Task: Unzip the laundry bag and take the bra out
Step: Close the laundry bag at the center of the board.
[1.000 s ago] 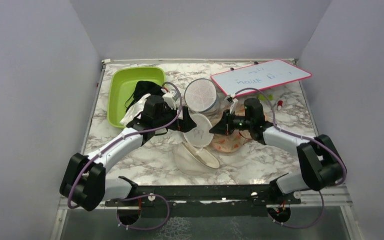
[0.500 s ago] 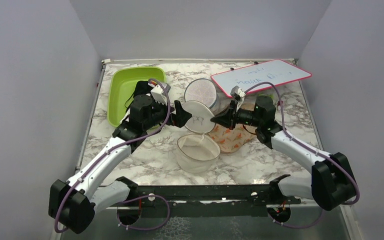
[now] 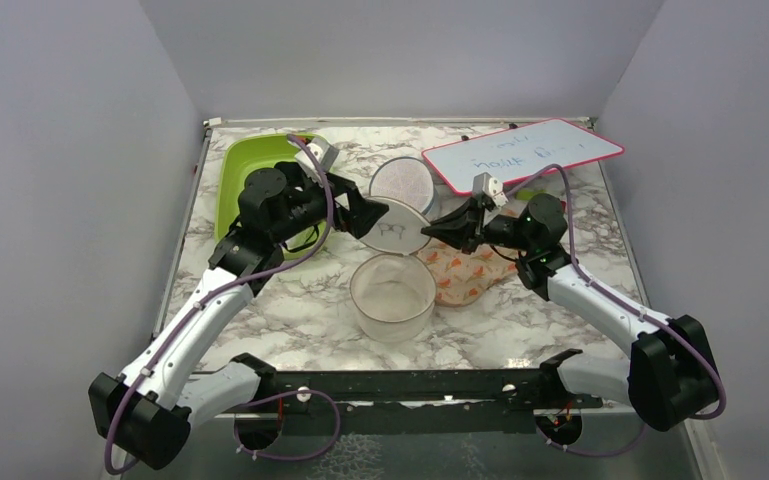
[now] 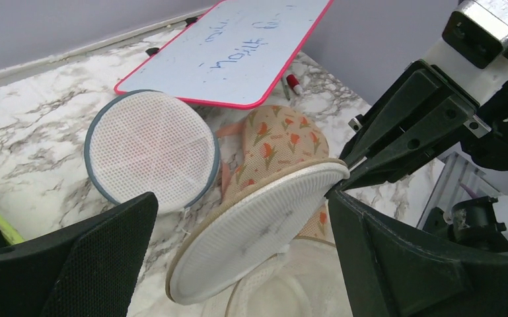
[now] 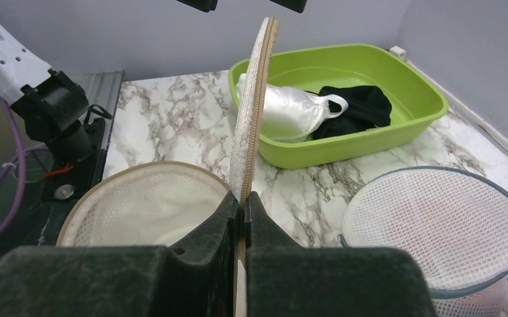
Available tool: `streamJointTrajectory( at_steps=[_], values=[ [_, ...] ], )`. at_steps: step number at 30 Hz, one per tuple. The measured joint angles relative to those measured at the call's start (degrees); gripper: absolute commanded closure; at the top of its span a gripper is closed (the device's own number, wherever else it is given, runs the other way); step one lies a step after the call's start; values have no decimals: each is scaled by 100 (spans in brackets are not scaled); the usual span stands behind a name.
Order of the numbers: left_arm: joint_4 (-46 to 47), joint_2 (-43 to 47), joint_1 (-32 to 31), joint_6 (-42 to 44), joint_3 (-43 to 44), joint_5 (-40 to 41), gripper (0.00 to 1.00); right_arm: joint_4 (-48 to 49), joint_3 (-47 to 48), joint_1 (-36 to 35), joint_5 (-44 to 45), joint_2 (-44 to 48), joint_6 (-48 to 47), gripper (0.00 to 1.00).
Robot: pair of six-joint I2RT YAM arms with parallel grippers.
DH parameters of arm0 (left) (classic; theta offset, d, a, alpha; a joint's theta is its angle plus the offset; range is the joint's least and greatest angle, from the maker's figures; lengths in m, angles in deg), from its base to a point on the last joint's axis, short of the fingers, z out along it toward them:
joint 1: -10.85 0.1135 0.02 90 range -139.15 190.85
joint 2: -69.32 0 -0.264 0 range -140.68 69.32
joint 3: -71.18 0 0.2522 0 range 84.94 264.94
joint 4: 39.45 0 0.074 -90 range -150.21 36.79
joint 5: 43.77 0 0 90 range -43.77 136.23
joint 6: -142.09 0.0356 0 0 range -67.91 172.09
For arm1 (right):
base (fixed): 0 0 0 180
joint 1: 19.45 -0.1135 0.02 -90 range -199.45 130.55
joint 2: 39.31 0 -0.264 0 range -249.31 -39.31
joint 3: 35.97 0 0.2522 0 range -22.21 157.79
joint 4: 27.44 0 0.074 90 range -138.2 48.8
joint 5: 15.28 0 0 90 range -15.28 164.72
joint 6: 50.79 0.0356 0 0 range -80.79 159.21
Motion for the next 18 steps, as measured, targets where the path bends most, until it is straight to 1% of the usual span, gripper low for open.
streamJointTrajectory(
  at_steps=[3,8,10,11,12,13,14,16,17,18],
  values=[
    [116,0,107,-2,-4,-393,1,136,0,0,-144,2,72,99],
    [302,-96,291,125,-17,-1408,1,177,-17,0,-352,103,256,99],
    [286,-177,319,236,-17,-1722,4,177,-20,0,-378,168,306,99],
    [249,-227,321,315,-17,-1888,7,177,-20,0,-380,203,330,99],
    [199,-267,321,404,-22,-2011,14,177,-20,0,-385,234,358,99],
    [120,-289,321,507,-31,-2096,24,177,-20,0,-396,264,393,99],
    [46,-299,321,599,-55,-2151,31,179,-20,0,-402,282,433,99],
    [-76,-299,321,754,-101,-2179,44,170,-20,0,-402,291,496,99],
    [-133,-299,321,817,-114,-2177,48,109,-9,0,-400,278,525,99],
    [-170,-299,321,890,-118,-2177,56,4,20,0,-396,258,533,98]
  ],
)
